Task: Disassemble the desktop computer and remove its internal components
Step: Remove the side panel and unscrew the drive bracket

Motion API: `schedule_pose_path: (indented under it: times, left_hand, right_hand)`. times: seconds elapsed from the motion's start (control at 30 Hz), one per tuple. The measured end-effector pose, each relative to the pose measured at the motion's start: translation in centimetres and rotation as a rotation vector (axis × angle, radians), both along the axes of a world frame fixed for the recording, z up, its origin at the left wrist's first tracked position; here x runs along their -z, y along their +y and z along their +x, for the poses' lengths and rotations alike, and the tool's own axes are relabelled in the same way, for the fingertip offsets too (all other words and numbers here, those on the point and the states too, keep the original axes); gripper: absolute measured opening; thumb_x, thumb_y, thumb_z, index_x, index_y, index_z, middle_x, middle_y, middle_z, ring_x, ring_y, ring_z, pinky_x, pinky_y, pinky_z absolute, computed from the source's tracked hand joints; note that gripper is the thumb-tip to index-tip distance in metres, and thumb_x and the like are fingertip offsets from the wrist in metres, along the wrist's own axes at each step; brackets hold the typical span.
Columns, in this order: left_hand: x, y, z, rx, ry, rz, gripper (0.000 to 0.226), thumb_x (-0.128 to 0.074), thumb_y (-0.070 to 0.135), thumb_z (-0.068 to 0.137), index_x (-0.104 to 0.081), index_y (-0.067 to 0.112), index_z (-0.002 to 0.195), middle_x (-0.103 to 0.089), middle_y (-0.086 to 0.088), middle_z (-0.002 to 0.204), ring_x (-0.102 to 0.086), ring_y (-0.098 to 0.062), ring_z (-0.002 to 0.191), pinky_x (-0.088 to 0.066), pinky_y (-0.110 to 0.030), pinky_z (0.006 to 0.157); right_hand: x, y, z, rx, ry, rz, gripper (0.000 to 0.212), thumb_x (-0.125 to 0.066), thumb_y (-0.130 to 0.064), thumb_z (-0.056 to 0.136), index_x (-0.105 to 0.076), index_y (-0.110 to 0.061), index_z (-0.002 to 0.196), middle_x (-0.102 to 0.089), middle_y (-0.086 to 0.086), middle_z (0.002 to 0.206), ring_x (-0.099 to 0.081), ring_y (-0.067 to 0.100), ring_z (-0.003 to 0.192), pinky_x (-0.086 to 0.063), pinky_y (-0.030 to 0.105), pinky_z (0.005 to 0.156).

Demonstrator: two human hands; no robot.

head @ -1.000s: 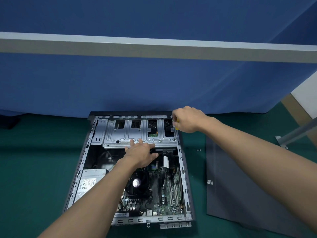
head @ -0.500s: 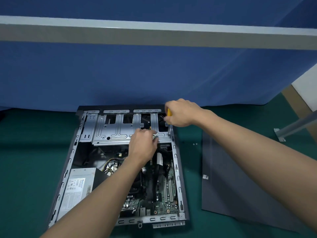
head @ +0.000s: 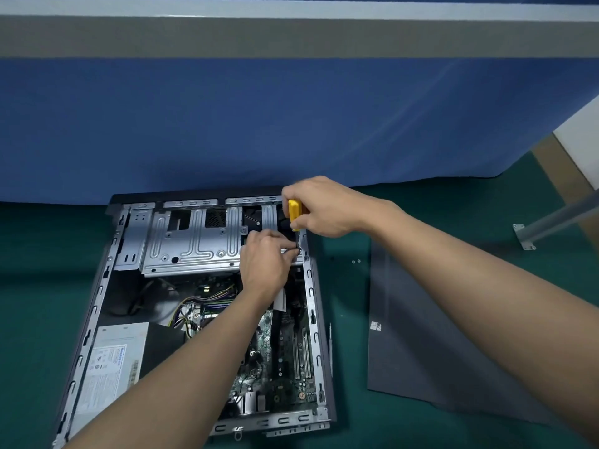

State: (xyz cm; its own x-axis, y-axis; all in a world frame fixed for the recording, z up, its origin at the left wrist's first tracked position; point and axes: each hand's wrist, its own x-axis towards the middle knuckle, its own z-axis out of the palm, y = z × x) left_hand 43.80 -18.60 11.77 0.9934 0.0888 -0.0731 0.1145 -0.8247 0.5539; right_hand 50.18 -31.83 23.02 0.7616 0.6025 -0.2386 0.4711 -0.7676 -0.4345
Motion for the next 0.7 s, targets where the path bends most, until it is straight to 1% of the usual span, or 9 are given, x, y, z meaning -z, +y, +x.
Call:
schedule_pose_path:
  times: [0.17,0.27,0.3,0.37,0.43,0.47,0.53,0.63,0.7]
  left_hand:
    - [-0.2,-0.2,0.1,0.014,-0.001,0.061,0.019,-0.07,0.032,0.086,-0.076,0.024,0.102,-0.065,0.008,0.109,-0.048,-0.018,0.107,-0.043,-0.038,0.083]
    - [-0.4,-0.5,0.2,0.051,-0.023,0.106,0.018,-0.067,0.03,0.088,-0.076,0.022,0.102,-0.066,0.007,0.109,-0.049,-0.019,0.107,-0.042,-0.038,0.086]
    - [-0.5,-0.6,0.2,0.064,-0.031,0.121,0.019,-0.066,0.029,0.088,-0.075,0.021,0.101,-0.067,0.007,0.109,-0.05,-0.019,0.108,-0.042,-0.038,0.088]
    - [-0.6,-0.8,0.4,0.082,-0.039,0.14,0.02,-0.065,0.029,0.086,-0.075,0.019,0.101,-0.067,0.006,0.108,-0.05,-0.018,0.11,-0.041,-0.038,0.092]
    - [-0.7,-0.8,0.6,0.105,-0.041,0.176,0.021,-0.065,0.03,0.086,-0.075,0.019,0.101,-0.067,0.005,0.109,-0.049,-0.018,0.112,-0.041,-0.039,0.093]
    - [-0.7,-0.7,0.7,0.118,-0.043,0.199,0.021,-0.065,0.031,0.086,-0.075,0.019,0.101,-0.067,0.005,0.109,-0.049,-0.017,0.112,-0.04,-0.038,0.092]
    - [-0.8,-0.5,0.7,0.14,-0.056,0.23,0.019,-0.064,0.031,0.088,-0.075,0.02,0.098,-0.067,0.005,0.108,-0.049,-0.017,0.111,-0.038,-0.037,0.089]
    - [-0.7,-0.4,0.7,0.174,-0.085,0.267,0.018,-0.062,0.031,0.089,-0.075,0.02,0.094,-0.067,0.005,0.105,-0.05,-0.017,0.108,-0.039,-0.036,0.086]
    - [-0.6,-0.3,0.5,0.212,-0.12,0.303,0.018,-0.063,0.031,0.09,-0.075,0.019,0.095,-0.067,0.006,0.104,-0.05,-0.018,0.106,-0.04,-0.035,0.082]
  right_hand:
    - [-0.1,-1.9,-0.2,0.12,0.027,0.142,0.012,-0.071,-0.026,0.083,-0.063,-0.021,0.089,-0.063,-0.007,0.082,-0.057,0.011,0.08,-0.049,0.032,0.071]
    - [-0.3,-3.6,-0.7,0.327,-0.008,0.335,0.01,-0.074,-0.029,0.081,-0.065,-0.026,0.085,-0.063,-0.011,0.076,-0.055,0.002,0.07,-0.04,0.012,0.059]
    - [-0.3,-4.1,-0.9,0.409,-0.015,0.4,0.011,-0.074,-0.03,0.08,-0.065,-0.027,0.084,-0.062,-0.012,0.074,-0.054,0.001,0.066,-0.037,0.01,0.055]
    - [-0.1,-4.9,-1.4,0.559,0.017,0.55,0.011,-0.075,-0.029,0.08,-0.065,-0.025,0.084,-0.061,-0.011,0.071,-0.053,0.004,0.063,-0.041,0.016,0.058]
    - [0.1,-5.3,-2.1,0.673,0.063,0.7,0.012,-0.076,-0.025,0.08,-0.066,-0.02,0.084,-0.062,-0.005,0.073,-0.056,0.013,0.067,-0.049,0.033,0.064]
    - [0.2,-5.5,-2.5,0.722,0.078,0.761,0.012,-0.076,-0.024,0.08,-0.066,-0.018,0.084,-0.063,-0.002,0.074,-0.057,0.015,0.069,-0.05,0.037,0.067]
    - [0.6,-5.8,-3.4,0.817,0.116,0.873,0.011,-0.075,-0.021,0.08,-0.065,-0.017,0.082,-0.063,-0.001,0.072,-0.056,0.015,0.065,-0.05,0.037,0.063]
    - [1.6,-6.1,-4.4,0.954,0.143,0.991,0.011,-0.074,-0.021,0.081,-0.066,-0.015,0.082,-0.065,-0.002,0.07,-0.055,0.009,0.058,-0.048,0.027,0.055]
    - [2.2,-6.3,-5.0,1.044,0.136,1.045,0.01,-0.074,-0.021,0.081,-0.066,-0.015,0.081,-0.068,0.002,0.074,-0.056,0.009,0.058,-0.047,0.025,0.054]
